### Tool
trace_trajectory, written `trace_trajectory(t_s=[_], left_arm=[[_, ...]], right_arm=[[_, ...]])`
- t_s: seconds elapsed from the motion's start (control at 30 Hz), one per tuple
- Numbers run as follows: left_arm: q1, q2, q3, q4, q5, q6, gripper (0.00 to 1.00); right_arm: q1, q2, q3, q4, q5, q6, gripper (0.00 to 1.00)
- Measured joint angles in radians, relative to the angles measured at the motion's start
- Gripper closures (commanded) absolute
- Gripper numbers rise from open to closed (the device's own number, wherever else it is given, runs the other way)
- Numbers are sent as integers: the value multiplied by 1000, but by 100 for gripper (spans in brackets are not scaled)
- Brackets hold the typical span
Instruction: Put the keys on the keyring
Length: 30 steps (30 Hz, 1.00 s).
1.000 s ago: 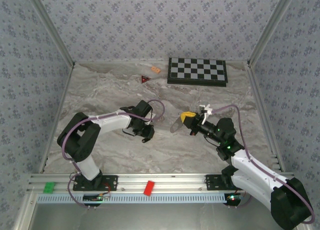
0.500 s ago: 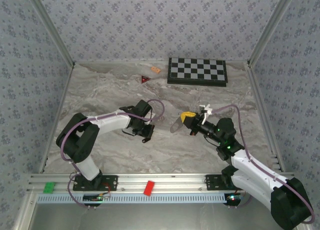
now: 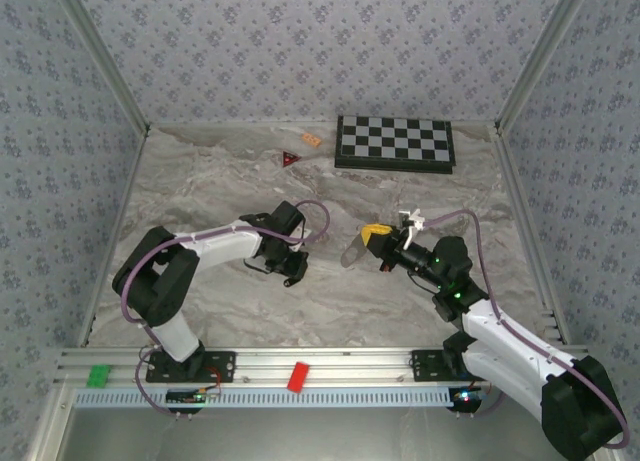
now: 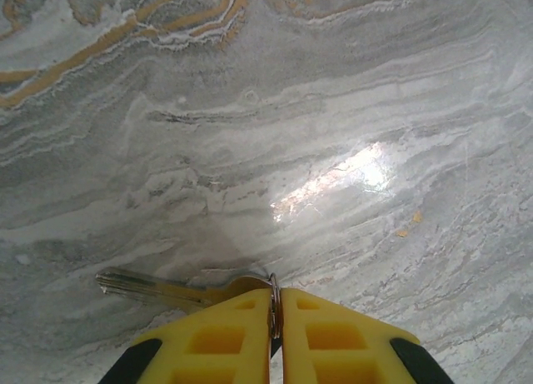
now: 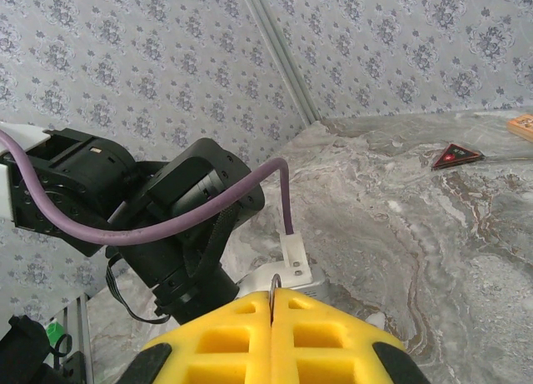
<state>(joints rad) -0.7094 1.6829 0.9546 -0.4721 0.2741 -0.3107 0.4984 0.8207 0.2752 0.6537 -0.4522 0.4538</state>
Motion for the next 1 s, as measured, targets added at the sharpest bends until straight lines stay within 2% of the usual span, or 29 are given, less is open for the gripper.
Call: trace_trajectory(t_s=[0.23, 1.0], left_arm=[[0, 0, 0, 0, 0, 1, 85], [0, 21, 12, 0, 0, 1, 86]], right_arm=[[0, 0, 0, 0, 0, 0, 100], [0, 0, 0, 0, 0, 0, 100]])
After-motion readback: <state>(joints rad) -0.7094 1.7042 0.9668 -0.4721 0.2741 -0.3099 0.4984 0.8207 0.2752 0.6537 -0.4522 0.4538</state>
